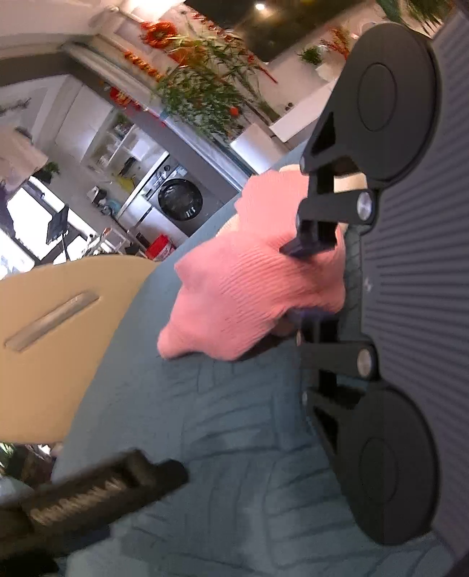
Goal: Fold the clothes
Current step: 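Grasp the pink-and-cream sweater with the right gripper and lift it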
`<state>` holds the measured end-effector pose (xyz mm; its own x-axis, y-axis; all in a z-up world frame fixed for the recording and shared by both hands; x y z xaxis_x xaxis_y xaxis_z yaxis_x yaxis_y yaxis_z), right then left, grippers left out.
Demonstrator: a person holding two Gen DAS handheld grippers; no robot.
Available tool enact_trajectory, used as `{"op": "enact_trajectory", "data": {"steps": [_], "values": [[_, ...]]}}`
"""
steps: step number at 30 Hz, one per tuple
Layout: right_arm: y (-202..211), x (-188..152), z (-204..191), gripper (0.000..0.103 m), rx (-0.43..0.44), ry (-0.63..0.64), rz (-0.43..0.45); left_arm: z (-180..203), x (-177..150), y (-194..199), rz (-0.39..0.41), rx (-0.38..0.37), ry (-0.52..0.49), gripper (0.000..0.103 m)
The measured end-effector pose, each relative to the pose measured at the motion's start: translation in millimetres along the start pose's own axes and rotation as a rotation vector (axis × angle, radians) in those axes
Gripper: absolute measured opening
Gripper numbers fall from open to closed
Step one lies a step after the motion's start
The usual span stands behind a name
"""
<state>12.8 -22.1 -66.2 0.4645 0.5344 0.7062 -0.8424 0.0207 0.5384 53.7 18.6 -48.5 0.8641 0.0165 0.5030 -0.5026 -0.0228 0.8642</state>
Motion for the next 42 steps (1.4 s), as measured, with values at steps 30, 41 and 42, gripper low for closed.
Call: {"op": "enact_trajectory", "data": {"steps": [30,41,42], "values": [[-26.7,-2.0,81.2,0.077,0.502,-0.726,-0.078,-32.0,5.7,-23.3,-0.137,-0.256,0.170,0.051],[2.8,32.7,-22.0,0.010,0.806,-0.282,0.006,-42.3,16.0,-5.0,-0.026,-0.139,0.158,0.016],[14.0,34.8,-32.5,0.010,0.879,-0.226,0.043,-48.2,18.8,-5.0,-0.035,-0.136,0.163,0.016]]}}
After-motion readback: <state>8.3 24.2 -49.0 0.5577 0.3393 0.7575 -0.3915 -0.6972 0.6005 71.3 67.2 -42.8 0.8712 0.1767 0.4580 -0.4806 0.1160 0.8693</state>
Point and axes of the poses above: each gripper's, at about its wrist camera, not at the fingertips, and y roughly against the way its jaws point, z to its right, x to its top, the point moved 3 cm from there along -y, roughly the way its jaws point, and after that the axes turned 9 degrees about -z, right-handed, at the moved point
